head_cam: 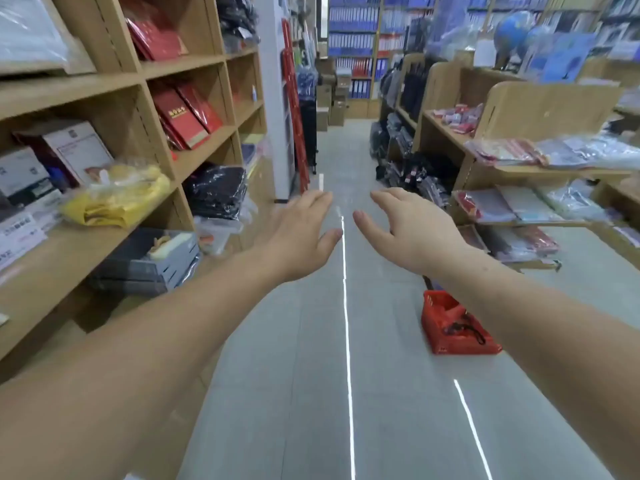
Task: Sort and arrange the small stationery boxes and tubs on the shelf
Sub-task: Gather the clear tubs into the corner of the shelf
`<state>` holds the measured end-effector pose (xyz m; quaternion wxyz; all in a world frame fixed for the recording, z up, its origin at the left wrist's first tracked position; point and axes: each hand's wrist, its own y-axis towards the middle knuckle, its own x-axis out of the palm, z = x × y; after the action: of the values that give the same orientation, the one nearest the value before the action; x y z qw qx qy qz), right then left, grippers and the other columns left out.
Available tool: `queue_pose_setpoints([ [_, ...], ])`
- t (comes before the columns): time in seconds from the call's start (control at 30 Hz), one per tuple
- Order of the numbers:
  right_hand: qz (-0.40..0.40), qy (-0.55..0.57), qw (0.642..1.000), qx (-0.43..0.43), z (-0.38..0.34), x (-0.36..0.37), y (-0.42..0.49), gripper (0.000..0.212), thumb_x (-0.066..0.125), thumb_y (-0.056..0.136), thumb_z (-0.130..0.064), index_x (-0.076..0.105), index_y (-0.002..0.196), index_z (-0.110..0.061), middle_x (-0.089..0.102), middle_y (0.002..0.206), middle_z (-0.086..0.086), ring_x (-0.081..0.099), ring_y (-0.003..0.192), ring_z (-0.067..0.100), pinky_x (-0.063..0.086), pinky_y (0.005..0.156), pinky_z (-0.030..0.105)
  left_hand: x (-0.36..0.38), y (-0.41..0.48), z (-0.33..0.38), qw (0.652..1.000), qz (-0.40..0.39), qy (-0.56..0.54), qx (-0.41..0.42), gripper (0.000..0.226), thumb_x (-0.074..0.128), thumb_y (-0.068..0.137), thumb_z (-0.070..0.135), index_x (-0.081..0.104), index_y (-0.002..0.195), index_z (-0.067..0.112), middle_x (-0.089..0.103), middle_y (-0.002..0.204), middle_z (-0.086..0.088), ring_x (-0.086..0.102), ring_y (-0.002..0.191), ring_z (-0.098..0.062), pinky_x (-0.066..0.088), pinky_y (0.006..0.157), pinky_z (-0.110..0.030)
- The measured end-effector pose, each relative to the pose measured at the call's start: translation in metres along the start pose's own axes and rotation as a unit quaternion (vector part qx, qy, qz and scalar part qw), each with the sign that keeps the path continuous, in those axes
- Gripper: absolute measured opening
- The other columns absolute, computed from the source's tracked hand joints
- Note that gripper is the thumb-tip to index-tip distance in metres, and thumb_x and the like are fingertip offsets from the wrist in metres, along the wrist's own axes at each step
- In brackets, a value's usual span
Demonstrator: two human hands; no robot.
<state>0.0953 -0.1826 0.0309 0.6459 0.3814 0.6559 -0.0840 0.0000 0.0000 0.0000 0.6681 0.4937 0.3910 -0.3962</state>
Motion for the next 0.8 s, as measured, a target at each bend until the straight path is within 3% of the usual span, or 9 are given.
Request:
queue_pose_setpoints([
  [0.07, -0.013, 0.012, 1.000, 0.006, 0.009, 0.034, -0.001, 0.054, 0.041, 0.098, -0.056, 0.061, 0.121, -0.012, 0.064, 0.120, 0.004, 0.060, 0.111, 0.028, 0.054, 0.086, 0.044, 0.034, -0.009, -0.010, 0.998, -0.029, -0.035, -0.040, 0.064, 0.048, 0.102, 0.047, 0.035, 0.153, 0.012, 0.039, 0.156, -0.005, 0.038, 0.142, -0.027, 0.037, 0.114, -0.049],
  [0.17, -0.075, 0.031, 0.996, 0.034, 0.022, 0.093, -0.004, 0.049, 0.042, 0.096, -0.057, 0.065, 0.117, -0.018, 0.067, 0.112, -0.001, 0.063, 0.106, 0.026, 0.055, 0.082, 0.041, 0.091, -0.033, -0.034, 0.988, -0.100, -0.063, -0.103, 0.061, 0.046, 0.103, 0.045, 0.035, 0.153, 0.012, 0.041, 0.153, -0.005, 0.041, 0.139, -0.026, 0.040, 0.111, -0.045],
  [0.37, -0.173, 0.068, 0.977, 0.101, 0.032, 0.189, 0.023, 0.050, 0.044, 0.098, -0.055, 0.057, 0.133, -0.023, 0.065, 0.126, -0.001, 0.061, 0.115, 0.025, 0.052, 0.085, 0.038, 0.172, -0.038, -0.091, 0.967, -0.169, -0.102, -0.162, 0.057, 0.043, 0.106, 0.044, 0.037, 0.153, 0.014, 0.042, 0.154, -0.003, 0.042, 0.138, -0.021, 0.039, 0.109, -0.034],
  [0.57, -0.215, 0.064, 0.964, 0.143, 0.046, 0.260, 0.102, 0.046, 0.044, 0.099, -0.051, 0.058, 0.133, -0.024, 0.064, 0.127, -0.006, 0.058, 0.119, 0.020, 0.052, 0.088, 0.039, 0.227, 0.021, -0.167, 0.945, -0.217, -0.141, -0.198, 0.057, 0.040, 0.107, 0.044, 0.035, 0.155, 0.014, 0.039, 0.157, -0.002, 0.039, 0.141, -0.020, 0.037, 0.111, -0.033],
  [0.7, -0.228, 0.049, 0.959, 0.163, 0.065, 0.294, 0.153, 0.042, 0.044, 0.099, -0.050, 0.063, 0.118, -0.018, 0.067, 0.114, -0.003, 0.060, 0.109, 0.021, 0.053, 0.080, 0.036, 0.254, 0.074, -0.205, 0.938, -0.241, -0.151, -0.199, 0.057, 0.040, 0.106, 0.044, 0.036, 0.155, 0.014, 0.041, 0.156, -0.003, 0.041, 0.140, -0.021, 0.040, 0.111, -0.035],
  [0.8, -0.242, 0.064, 0.950, 0.184, 0.079, 0.314, 0.182, 0.042, 0.045, 0.099, -0.050, 0.062, 0.128, -0.024, 0.066, 0.121, -0.005, 0.058, 0.116, 0.020, 0.050, 0.085, 0.035, 0.271, 0.110, -0.225, 0.929, -0.267, -0.155, -0.203, 0.057, 0.040, 0.106, 0.043, 0.036, 0.155, 0.014, 0.041, 0.156, -0.003, 0.042, 0.140, -0.021, 0.039, 0.111, -0.034],
])
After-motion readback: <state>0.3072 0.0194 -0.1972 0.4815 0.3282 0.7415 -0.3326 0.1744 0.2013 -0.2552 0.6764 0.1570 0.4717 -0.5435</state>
